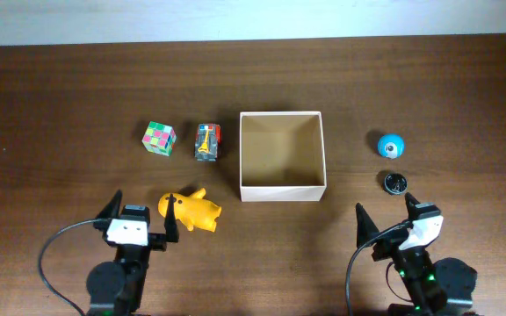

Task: Pack container
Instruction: 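Move the left gripper toward the red toy truck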

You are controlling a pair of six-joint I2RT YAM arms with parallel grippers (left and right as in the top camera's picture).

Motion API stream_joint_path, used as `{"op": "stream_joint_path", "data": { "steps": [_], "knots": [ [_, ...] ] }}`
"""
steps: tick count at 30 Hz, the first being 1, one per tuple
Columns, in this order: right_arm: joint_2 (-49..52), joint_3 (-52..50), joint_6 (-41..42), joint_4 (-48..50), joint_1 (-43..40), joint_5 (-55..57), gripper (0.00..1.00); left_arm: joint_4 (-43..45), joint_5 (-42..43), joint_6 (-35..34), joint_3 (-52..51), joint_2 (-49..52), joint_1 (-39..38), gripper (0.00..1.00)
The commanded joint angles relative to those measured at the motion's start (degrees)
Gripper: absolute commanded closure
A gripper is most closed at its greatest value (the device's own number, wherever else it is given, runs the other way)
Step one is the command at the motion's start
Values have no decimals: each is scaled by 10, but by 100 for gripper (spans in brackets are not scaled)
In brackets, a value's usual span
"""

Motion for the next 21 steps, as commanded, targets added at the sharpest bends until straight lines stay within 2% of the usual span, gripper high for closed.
{"op": "stream_joint_path", "data": {
  "steps": [1, 4, 7, 10, 15, 21],
  "knots": [
    [55, 67, 19, 6, -3, -13, 1, -12, 10, -7, 85, 32, 3, 1],
    [139, 134, 19, -2, -3, -10, 1, -61, 1, -4, 161, 92, 3, 1],
    [255, 226, 19, -52, -4, -8, 1, -123, 2, 5, 249, 178, 3, 1],
    [381, 325, 12, -124, -4, -6, 1, -182, 13, 7, 342, 276, 4, 1],
    [594, 520, -28, -266, -4, -6, 1, -296, 53, 53, 517, 436, 3, 1],
    [776, 711, -21, -414, -4, -25, 1, -452, 56, 58, 721, 599, 3, 1]
  ]
}}
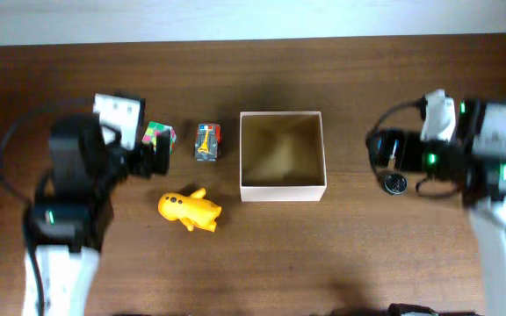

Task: Pack container
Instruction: 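Move the left gripper toward the red toy truck, then grasp the red toy truck with the left gripper and lift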

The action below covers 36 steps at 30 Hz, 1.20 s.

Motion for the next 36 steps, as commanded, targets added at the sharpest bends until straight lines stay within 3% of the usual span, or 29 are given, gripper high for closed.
{"op": "stream_joint_path", "data": {
  "steps": [1, 6, 12, 20, 26, 36],
  "knots": [
    [67, 79, -5, -46, -3, -20, 1, -40, 19, 16, 82, 60, 2, 1],
    [126, 97, -5, -92, -6, -4, 1, -55, 98, 12, 100, 94, 2, 1],
    [144, 97, -5, -93, -6, 33, 1, -22, 54, -20, 106, 138, 6, 1],
    [144, 97, -5, -94, -6, 52, 1, -91, 54, -33, 212, 312, -18, 1],
    [144, 97, -5, -102, -6, 52, 1, -97, 29, -127, 238, 413, -47, 1],
    [146, 97, -5, -113, -6, 52, 1, -102, 21, -131, 238, 496, -93, 7]
  ]
}}
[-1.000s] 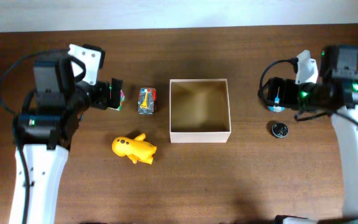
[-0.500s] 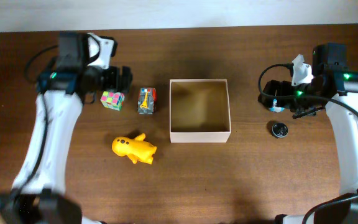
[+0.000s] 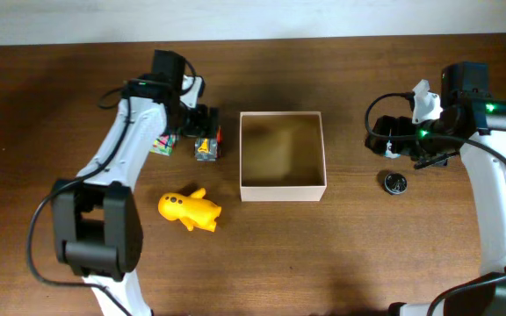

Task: Pack container
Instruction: 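Grasp the red toy truck with the left gripper and lift, then carry the truck over the pink box and lower it inside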

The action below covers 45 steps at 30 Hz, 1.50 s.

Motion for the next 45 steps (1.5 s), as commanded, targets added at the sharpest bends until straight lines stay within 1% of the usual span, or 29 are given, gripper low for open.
{"op": "stream_joint_path", "data": {
  "steps": [1, 3, 5, 6, 7, 10, 14, 16, 18, 20, 24, 28, 34, 36, 41, 43, 45],
  "knots": [
    [0, 12, -4, -1, -5, 7, 1, -1, -23, -16, 12, 23, -16, 11],
    [0, 12, -4, -1, -5, 7, 1, -3, -50, -29, 12, 36, -22, 11],
    [0, 12, -4, -1, -5, 7, 1, -4, -51, -32, 12, 47, -28, 11],
    [0, 12, -4, -1, -5, 7, 1, -4, -51, -35, 12, 54, -30, 15],
    [0, 12, -4, -1, -5, 7, 1, -3, -52, -35, 12, 58, -32, 16],
    [0, 12, -4, -1, -5, 7, 1, -2, -67, -44, 12, 76, -34, 16],
    [0, 12, -4, -1, -5, 7, 1, -3, -66, -48, 12, 89, -34, 18],
    [0, 12, -4, -1, -5, 7, 1, -1, -66, -48, 12, 90, -34, 22],
    [0, 12, -4, -1, -5, 7, 1, 0, -66, -48, 12, 90, -34, 32],
    [0, 12, -4, -1, -5, 7, 2, 0, -66, -48, 12, 90, -34, 40],
    [0, 12, -4, -1, -5, 7, 1, -7, -66, -48, 19, 88, -34, 46],
    [0, 12, -4, -3, -5, 7, 1, -63, -64, -48, 69, 86, -34, 53],
    [0, 12, -4, -5, -5, 7, 1, -169, -64, -48, 212, 77, -35, 55],
    [0, 12, -4, -7, -5, 7, 1, -196, -64, -48, 260, 72, -41, 59],
    [0, 12, -4, -8, -5, 7, 1, -231, -64, -48, 350, 60, -72, 62],
    [0, 12, -4, -8, -5, 7, 1, -230, -64, -67, 366, 57, -91, 62],
    [0, 12, -4, -9, -5, 7, 1, -224, -64, -114, 368, 57, -111, 62]
  ]
}}
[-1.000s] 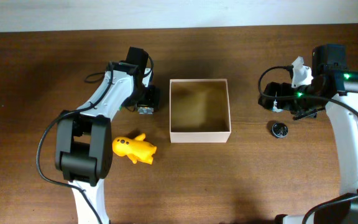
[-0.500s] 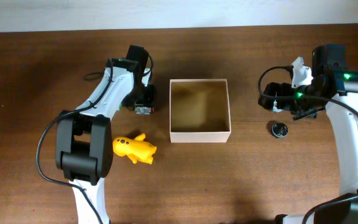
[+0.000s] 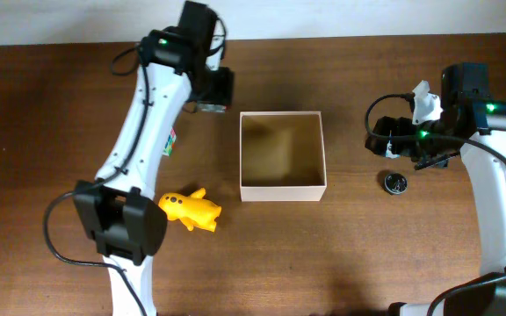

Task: Pack container
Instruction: 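Carry the truck over the pink box and lower it inside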

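The open cardboard box (image 3: 282, 191) stands mid-table. My left gripper (image 3: 213, 98) is raised beyond the box's far left corner, shut on the small multicoloured toy car (image 3: 205, 107), which is mostly hidden under the fingers. A yellow toy animal (image 3: 190, 211) lies left of the box's front. The colourful cube (image 3: 170, 140) peeks out from under my left arm. My right gripper (image 3: 390, 146) is down right of the box where the blue ball lay. The ball is hidden beneath it, and the state of its jaws does not show.
A small black round object (image 3: 395, 183) lies on the table just in front of my right gripper. The table's far edge meets a pale wall strip behind my left gripper.
My left gripper was down at the toy car beside the cube. Now it is farther back and nearer the box's far left corner, and the car is gone from its spot. The right arm has not moved.
Both arms were parked at the front edge, with the cube, car, yellow toy, ball and black disc around the box. Then both were reaching out. Then the left was on the car and the right over the ball. Now the car is off the table.
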You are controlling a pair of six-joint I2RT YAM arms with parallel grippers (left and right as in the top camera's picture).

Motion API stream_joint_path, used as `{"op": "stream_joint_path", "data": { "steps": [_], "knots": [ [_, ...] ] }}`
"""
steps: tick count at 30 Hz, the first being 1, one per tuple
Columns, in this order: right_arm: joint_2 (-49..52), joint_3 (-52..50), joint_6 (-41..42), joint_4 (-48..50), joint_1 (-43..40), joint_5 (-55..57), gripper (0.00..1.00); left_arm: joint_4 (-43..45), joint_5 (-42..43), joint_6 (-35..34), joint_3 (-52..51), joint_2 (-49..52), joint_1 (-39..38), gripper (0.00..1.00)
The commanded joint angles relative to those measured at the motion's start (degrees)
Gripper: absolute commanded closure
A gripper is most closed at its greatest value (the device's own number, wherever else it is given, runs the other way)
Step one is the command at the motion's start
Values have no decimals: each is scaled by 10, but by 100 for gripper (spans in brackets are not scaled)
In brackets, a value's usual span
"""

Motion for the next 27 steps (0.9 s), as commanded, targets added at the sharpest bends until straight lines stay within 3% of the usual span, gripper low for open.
{"op": "stream_joint_path", "data": {
  "steps": [1, 8, 12, 14, 20, 27],
  "knots": [
    [0, 11, -4, -5, -5, 7, 1, 7, 2, -74, 16, -21, -40, 62],
    [0, 11, -4, -5, -5, 7, 1, 25, 2, -161, 14, 5, -130, 62],
    [0, 11, -4, -5, -5, 7, 1, 42, -2, -167, 14, 34, -177, 62],
    [0, 11, -4, -5, -5, 7, 1, 53, -8, -167, 14, 52, -192, 69],
    [0, 11, -4, -13, -5, 7, 1, 65, -9, -189, 14, 105, -203, 81],
    [0, 11, -4, -12, -5, 7, 1, 69, -9, -208, 14, 115, -197, 80]
  ]
}}
